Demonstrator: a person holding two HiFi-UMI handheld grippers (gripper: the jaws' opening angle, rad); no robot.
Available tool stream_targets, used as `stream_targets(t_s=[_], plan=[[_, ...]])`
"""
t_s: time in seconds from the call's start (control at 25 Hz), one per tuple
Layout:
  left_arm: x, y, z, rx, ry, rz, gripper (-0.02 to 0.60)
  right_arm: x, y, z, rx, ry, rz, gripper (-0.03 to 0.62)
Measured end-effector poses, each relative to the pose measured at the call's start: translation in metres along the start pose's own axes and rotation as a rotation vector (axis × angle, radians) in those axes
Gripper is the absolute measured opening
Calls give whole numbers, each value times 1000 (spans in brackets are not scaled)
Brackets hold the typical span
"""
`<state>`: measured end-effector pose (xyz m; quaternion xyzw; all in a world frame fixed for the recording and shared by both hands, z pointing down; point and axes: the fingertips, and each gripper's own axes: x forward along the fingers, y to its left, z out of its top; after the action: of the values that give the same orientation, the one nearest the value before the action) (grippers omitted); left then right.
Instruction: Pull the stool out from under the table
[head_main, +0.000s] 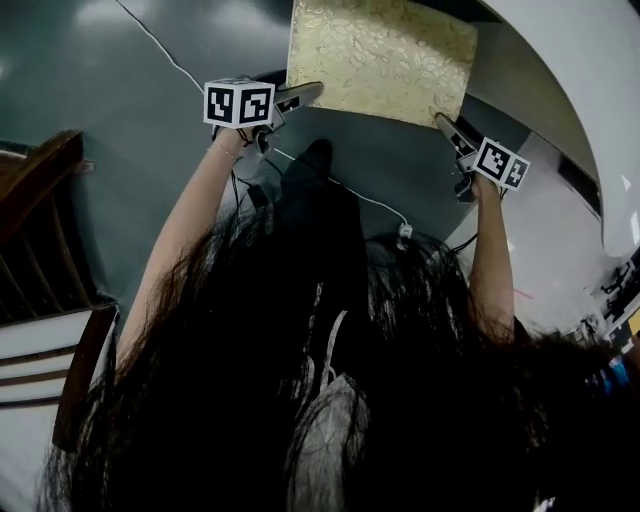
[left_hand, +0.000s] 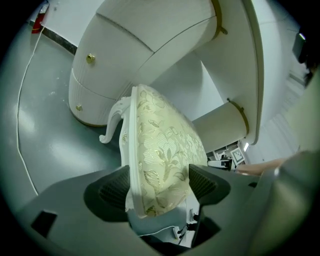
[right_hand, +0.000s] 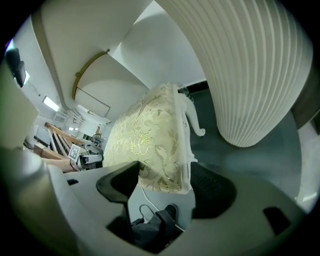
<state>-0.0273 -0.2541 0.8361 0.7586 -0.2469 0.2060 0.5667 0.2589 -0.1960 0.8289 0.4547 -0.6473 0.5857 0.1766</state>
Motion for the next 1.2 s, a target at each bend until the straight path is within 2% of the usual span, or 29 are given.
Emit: stream_targets(t_s=[0.08, 0.2, 0.36, 0.48, 1.0, 1.2], plan=[[2, 2, -3, -7, 13, -3, 356, 1, 2, -1, 4, 0, 19, 296], [2, 3, -3, -10, -11, -22, 357, 3, 2, -2, 21, -20, 48, 295], [-1, 1, 1, -7, -59, -10, 356, 1, 4, 0, 36, -83, 32, 295], [-3, -1, 1, -12, -72, 15, 354, -2, 4, -1, 35, -89, 19, 294], [-2, 7, 0, -73, -3, 130, 354, 4, -2, -11, 109, -42, 40, 293], [-2, 8, -3, -77, 11, 137, 354, 4, -2, -14, 101, -38, 47, 293]])
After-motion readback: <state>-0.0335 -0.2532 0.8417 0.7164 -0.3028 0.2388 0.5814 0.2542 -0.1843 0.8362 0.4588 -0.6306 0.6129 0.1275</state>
